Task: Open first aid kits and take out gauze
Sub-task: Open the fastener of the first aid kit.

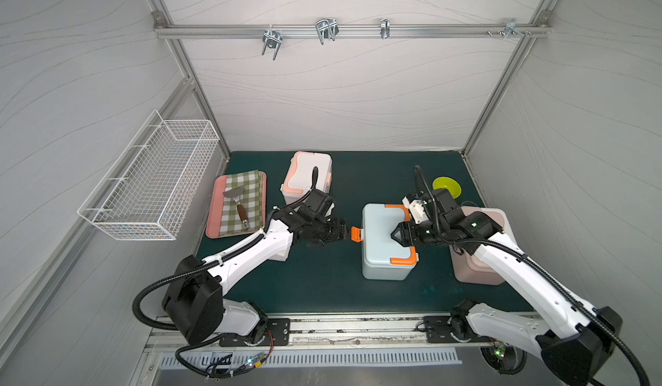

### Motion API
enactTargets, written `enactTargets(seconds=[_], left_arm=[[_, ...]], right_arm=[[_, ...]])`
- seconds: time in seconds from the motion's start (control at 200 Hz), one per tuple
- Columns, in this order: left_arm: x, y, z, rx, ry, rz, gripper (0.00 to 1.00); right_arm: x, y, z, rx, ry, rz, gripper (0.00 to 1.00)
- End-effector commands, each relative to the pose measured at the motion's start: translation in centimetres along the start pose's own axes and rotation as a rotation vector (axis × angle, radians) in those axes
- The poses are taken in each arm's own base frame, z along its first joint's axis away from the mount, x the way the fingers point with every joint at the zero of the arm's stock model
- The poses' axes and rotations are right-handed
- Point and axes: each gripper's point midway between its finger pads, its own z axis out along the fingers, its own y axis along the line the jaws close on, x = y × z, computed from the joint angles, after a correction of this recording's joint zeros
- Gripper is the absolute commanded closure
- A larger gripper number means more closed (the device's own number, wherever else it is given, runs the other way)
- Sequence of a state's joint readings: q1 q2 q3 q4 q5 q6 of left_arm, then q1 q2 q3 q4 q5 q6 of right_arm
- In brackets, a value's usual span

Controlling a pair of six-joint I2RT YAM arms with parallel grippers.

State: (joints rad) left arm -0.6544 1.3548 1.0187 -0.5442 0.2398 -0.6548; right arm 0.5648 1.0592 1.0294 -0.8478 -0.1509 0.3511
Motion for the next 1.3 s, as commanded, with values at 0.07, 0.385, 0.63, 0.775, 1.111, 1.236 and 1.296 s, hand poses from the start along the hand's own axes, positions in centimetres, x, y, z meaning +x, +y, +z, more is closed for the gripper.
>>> enactTargets(seconds=[0.07, 0.385, 0.63, 0.775, 1.111, 1.236, 1.296], left_arm=[[-1.5, -2.0, -1.3, 0.058, -0.038, 0.01, 0.21], [-1.2, -1.8, 2.6, 0.061, 0.044, 0.008, 0.23], [-0.2, -0.8, 4.3, 0.057, 0.077, -0.021, 0.24], [-0.1, -2.2, 4.3, 0.163, 0.095, -0.051, 0.22], [-0.5, -1.9, 4.3, 0.318, 0.127, -0.174, 0.23], [-0.4, -1.1, 4.2, 0.293, 0.116, -0.183, 0.24], [-0.3, -0.9, 4.1, 0.283, 0.109, -0.182, 0.25]], right_arm=[[-0.5, -1.0, -1.4, -0.017, -0.037, 0.065, 0.29], [0.0, -3.0, -1.2, -0.057, -0.041, 0.168, 0.28], [0.4, -2.5, -0.4, -0.108, -0.012, 0.177, 0.28], [0.2, -1.3, 0.2, -0.193, 0.001, 0.179, 0.29], [0.6, -0.7, 1.2, -0.249, 0.038, 0.196, 0.29], [0.6, -0.8, 1.1, -0.239, 0.034, 0.193, 0.29], [0.6, -0.9, 1.1, -0.238, 0.036, 0.192, 0.29]])
